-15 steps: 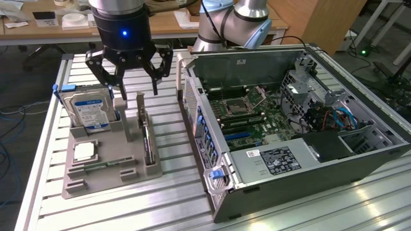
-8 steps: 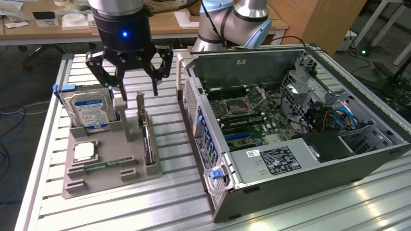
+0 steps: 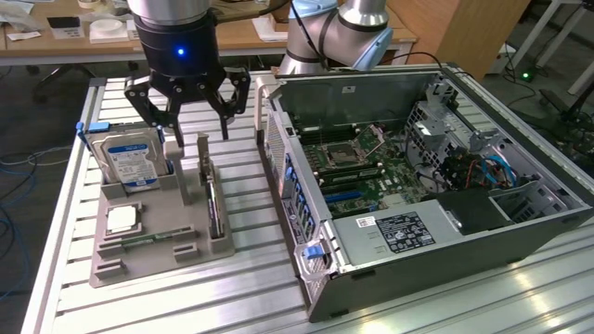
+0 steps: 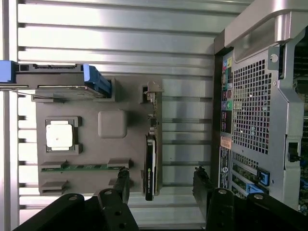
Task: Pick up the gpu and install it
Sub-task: 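Pick up the gpu and move the gpu toward the slot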
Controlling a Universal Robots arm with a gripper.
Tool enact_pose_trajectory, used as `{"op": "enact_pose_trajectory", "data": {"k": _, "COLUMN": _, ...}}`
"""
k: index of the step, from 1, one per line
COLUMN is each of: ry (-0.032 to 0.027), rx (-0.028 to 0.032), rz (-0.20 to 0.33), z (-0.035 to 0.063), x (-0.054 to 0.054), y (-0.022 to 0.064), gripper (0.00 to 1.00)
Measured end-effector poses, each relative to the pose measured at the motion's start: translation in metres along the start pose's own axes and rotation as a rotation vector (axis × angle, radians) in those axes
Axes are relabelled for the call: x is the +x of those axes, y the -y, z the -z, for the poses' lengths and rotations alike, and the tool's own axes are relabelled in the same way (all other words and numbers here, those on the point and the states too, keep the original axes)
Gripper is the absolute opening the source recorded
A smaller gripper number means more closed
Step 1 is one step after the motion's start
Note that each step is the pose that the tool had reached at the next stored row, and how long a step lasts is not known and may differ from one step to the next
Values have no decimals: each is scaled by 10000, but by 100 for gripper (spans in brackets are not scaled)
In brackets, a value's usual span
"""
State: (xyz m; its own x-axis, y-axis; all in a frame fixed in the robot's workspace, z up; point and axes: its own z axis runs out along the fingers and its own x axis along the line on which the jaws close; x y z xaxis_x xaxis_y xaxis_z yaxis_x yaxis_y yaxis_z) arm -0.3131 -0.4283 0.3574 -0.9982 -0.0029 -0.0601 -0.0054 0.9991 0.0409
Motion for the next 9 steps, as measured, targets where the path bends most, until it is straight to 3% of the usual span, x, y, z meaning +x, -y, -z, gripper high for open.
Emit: {"op": "enact_pose_trajectory", "data": {"k": 9, "ry": -1, "rx": 1, "rz": 6, "z": -22, "x": 1, "y": 17, "gripper": 65}}
